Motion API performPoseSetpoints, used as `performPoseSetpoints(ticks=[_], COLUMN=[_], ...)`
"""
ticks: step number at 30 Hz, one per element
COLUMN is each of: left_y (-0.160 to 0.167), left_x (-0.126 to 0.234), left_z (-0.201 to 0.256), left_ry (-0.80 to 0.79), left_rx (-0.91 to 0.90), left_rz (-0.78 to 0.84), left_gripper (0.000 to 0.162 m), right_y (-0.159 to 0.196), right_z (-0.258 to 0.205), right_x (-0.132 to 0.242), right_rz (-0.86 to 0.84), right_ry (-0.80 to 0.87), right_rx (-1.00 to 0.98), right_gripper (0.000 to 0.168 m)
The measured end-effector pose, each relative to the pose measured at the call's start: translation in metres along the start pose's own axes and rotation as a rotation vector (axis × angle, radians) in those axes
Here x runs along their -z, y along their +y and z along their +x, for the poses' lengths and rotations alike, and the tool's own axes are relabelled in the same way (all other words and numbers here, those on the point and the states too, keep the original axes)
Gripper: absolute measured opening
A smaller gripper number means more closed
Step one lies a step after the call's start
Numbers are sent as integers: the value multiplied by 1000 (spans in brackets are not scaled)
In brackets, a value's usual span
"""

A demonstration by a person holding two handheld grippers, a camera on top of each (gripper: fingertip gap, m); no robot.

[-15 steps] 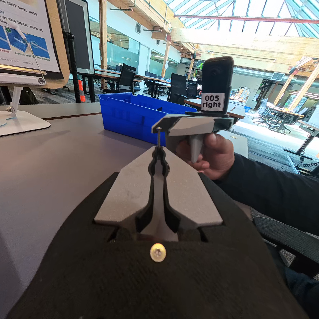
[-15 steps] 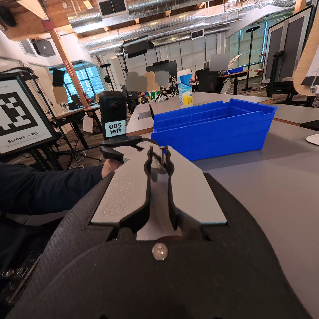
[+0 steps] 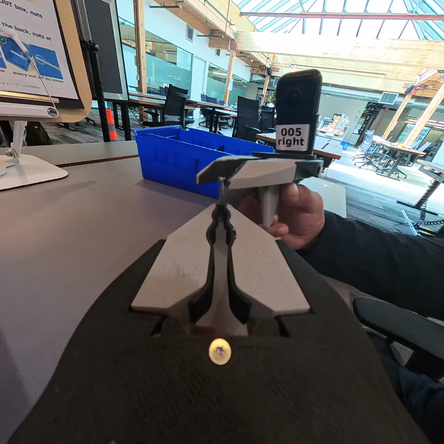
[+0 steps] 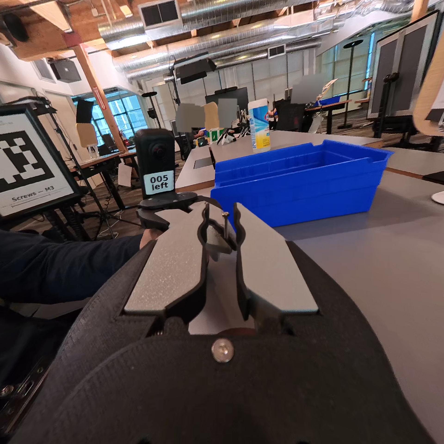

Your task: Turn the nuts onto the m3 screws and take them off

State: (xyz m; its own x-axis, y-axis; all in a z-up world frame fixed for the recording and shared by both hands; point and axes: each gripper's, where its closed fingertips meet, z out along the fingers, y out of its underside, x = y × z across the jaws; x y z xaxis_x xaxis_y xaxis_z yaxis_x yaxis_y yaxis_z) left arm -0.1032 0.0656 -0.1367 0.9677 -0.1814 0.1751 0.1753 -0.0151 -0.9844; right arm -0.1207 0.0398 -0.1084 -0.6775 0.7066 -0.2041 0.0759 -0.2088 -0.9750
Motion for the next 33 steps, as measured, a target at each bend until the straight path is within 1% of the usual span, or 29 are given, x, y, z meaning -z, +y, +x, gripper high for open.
performPoseSetpoints(ticks=[3,6,13,22,24,29,33], left_y=[-1,-3,-2,3,2,0,-2], left_x=[1,3,2,-4,-3,-2,0], left_z=[-2,-7,-5,3,2,0,-3], left_ry=[-12,-40,-32,-19,-21,-31,-45], left_rx=[2,5,-3,-51,-47,-34,-23], left_rz=[10,22,17,-21,-13,-1,13], left_gripper=[0,0,0,0,0,0,0], right_y=[-11,-17,2,12,10,-5,-6], right_z=[5,6,0,-5,-4,2,1], right_x=[11,17,3,-10,-8,6,8], right_rz=[52,90,-14,-56,-51,23,24], right_ry=[23,30,21,-13,-6,17,20], right_rx=[-9,-12,27,34,35,16,26], right_gripper=[15,10,12,16,16,16,16])
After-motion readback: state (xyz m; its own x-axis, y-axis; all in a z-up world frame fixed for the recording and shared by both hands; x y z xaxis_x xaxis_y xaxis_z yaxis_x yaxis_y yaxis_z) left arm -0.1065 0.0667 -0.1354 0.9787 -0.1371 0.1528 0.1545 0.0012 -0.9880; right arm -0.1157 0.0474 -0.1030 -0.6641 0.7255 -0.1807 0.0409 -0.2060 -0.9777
